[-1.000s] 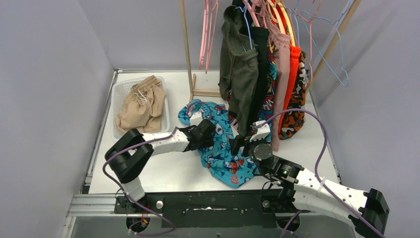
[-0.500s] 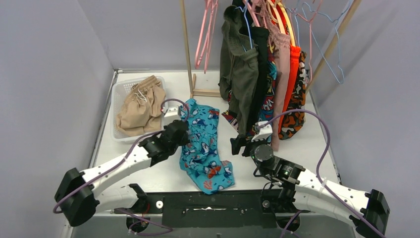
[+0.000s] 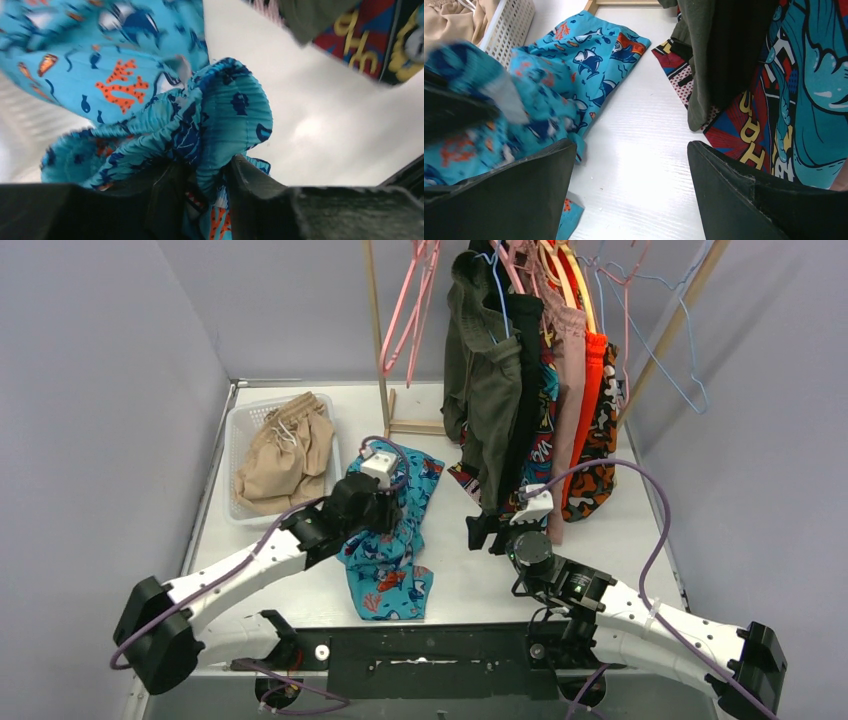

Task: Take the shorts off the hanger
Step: Pick up the shorts at the center of the board.

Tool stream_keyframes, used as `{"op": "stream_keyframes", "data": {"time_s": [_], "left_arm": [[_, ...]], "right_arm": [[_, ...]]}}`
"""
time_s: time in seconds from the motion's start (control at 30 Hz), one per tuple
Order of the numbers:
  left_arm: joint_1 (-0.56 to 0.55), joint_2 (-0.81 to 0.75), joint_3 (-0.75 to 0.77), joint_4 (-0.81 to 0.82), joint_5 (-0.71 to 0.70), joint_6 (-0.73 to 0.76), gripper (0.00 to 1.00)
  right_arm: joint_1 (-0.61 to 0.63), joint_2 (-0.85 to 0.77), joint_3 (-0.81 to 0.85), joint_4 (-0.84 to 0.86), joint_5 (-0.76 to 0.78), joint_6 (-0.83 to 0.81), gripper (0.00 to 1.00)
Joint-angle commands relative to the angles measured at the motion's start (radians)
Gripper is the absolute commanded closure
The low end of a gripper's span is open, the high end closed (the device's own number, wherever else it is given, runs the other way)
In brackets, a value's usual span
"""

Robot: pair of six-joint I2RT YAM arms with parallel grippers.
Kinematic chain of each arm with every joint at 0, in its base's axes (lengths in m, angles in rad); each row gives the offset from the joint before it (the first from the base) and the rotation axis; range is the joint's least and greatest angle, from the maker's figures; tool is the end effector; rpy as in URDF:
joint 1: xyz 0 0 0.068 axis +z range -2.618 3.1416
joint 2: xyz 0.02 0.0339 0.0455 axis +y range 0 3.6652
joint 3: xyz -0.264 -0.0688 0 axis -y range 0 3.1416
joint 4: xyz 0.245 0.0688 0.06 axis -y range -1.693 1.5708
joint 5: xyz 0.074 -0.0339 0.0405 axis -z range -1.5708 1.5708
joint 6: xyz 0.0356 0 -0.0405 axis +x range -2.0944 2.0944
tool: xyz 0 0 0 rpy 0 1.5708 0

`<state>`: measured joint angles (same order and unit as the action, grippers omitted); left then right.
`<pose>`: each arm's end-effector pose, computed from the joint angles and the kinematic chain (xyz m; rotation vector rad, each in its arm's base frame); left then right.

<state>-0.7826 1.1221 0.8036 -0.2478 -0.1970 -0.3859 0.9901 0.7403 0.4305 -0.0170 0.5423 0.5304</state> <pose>0.1814 -0.1705 0.2732 0.3106 2.1402 -0.4762 0.1117 0.1368 0.2405 -0.0624 1.8834 0.5407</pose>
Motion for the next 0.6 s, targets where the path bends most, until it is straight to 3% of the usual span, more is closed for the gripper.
{"op": "stream_keyframes", "data": {"time_s": [0.0,0.07,0.2,0.4,0.57], "left_arm": [[-0.001,0.119,-0.052,0.107,0.211,-0.007,0.63],[-0.001,0.146,-0.066,0.129,0.212,-0.020,0.44],[-0.001,0.170,-0.063,0.138,0.213,-0.015,0.22],[-0.001,0.159,-0.056,0.166,0.190,-0.030,0.19],[-0.001,0.308,-0.033,0.126,0.036,0.002,0.18]], "right_arm": [[0.010,-0.011,0.022,0.027,0.038,0.040,0.16],[0.011,-0.014,0.025,0.015,0.042,0.043,0.16],[0.011,-0.021,0.022,0.007,0.047,0.042,0.16],[0.010,-0.008,0.014,0.027,0.053,0.042,0.16],[0.011,0.024,0.020,0.034,0.040,0.049,0.15]]}}
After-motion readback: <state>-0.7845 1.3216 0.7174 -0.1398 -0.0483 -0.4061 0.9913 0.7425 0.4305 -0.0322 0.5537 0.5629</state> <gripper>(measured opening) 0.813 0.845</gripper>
